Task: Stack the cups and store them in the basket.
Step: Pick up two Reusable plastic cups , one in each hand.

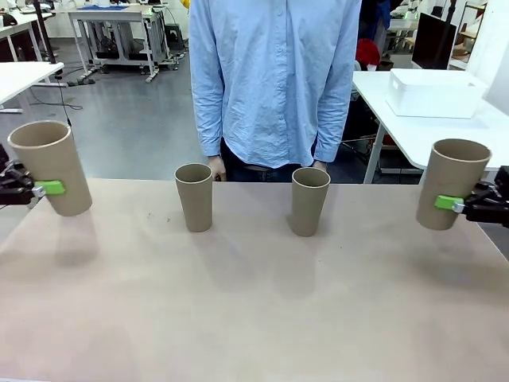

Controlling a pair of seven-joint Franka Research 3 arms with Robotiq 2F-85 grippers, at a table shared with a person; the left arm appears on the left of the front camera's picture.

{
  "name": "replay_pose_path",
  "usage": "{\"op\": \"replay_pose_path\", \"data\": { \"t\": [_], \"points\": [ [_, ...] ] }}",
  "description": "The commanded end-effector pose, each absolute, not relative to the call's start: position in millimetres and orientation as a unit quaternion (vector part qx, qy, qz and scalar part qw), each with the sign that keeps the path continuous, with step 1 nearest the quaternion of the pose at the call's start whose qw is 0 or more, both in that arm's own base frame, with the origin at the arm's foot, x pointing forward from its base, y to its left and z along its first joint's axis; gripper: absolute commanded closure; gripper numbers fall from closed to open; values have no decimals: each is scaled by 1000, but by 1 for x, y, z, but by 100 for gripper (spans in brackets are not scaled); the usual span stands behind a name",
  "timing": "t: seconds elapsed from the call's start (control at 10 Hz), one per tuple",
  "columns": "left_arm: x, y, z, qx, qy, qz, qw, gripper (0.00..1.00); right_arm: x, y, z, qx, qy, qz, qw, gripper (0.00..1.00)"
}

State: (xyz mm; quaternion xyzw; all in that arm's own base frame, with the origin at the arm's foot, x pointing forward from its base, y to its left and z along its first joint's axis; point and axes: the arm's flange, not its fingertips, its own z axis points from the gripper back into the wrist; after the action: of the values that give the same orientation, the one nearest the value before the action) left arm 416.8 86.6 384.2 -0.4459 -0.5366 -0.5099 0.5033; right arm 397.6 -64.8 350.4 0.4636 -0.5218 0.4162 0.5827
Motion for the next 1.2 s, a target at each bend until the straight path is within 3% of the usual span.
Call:
{"op": "replay_pose_path", "data": {
  "t": [0.0, 0.5, 1.0, 1.1],
  "points": [
    [418, 66, 393, -441, -532, -494, 527, 15, 393, -33, 356, 455, -535, 401, 588, 16],
    [394, 33, 359, -474, -521, -491, 512, 15, 373, -16, 338, 473, -531, 394, 582, 16],
    [364, 49, 342, -462, -555, -486, 493, 15, 354, -33, 332, 475, -533, 403, 573, 16],
    [360, 54, 344, -470, -554, -495, 476, 15, 380, -31, 330, 477, -526, 385, 589, 16]
  ]
}}
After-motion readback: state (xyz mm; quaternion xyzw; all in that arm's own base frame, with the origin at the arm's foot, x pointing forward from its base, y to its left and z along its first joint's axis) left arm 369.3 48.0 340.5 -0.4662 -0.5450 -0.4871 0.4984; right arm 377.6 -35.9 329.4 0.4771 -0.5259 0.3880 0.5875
